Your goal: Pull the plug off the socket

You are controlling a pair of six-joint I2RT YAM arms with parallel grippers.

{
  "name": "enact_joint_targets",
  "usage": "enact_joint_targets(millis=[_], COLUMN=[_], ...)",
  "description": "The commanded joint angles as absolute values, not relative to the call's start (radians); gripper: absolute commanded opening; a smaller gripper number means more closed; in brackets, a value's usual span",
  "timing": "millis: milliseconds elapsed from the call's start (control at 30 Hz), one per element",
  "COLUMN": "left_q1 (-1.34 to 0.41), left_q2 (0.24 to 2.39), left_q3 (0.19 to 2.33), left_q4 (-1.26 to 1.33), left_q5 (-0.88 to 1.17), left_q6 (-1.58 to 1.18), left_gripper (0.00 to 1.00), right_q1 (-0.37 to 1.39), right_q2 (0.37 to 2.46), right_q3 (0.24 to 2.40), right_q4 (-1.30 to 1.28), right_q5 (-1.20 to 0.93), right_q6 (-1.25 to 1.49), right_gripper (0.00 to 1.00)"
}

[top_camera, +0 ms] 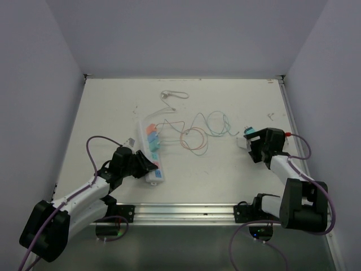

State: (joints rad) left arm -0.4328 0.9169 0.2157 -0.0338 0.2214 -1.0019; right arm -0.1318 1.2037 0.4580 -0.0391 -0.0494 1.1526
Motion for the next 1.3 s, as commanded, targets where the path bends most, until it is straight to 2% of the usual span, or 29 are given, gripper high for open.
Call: enact_joint_targets(millis=[0, 300, 633, 1033, 1267], left_q1=[-0.426, -0.426, -0.426, -0.426, -0.426], left_q2=[0.908, 0.904, 0.899, 0.9, 0.916], left_q3=[0.216, 0.213, 0.212, 0.212, 0.216], left_q4=[-0.066, -0.066, -0.066, -0.061, -0.049], left_q5=[0.176, 0.183, 0.184, 0.189, 0.201], left_q6=[-0.942, -0.94, -0.937, -0.936, -0.923], left_gripper=[0.0, 0.0, 0.0, 0.0, 0.0], right_q1=[-0.146, -0.181, -0.204, -0.207, -0.164], right_q2=[1.213, 1.213, 1.2, 1.118, 1.046], right_q3=[0.469, 0.469, 0.489, 0.555, 0.607], right_q4=[-0.09, -0.109, -0.161, -0.238, -0.227], right_q5=[-0.051, -0.061, -0.052, -0.026, -0.17], right_q6=[1.134, 1.104, 1.048, 0.922, 0.781], right_gripper=[0.87, 0.89, 0.99, 0.99, 0.99])
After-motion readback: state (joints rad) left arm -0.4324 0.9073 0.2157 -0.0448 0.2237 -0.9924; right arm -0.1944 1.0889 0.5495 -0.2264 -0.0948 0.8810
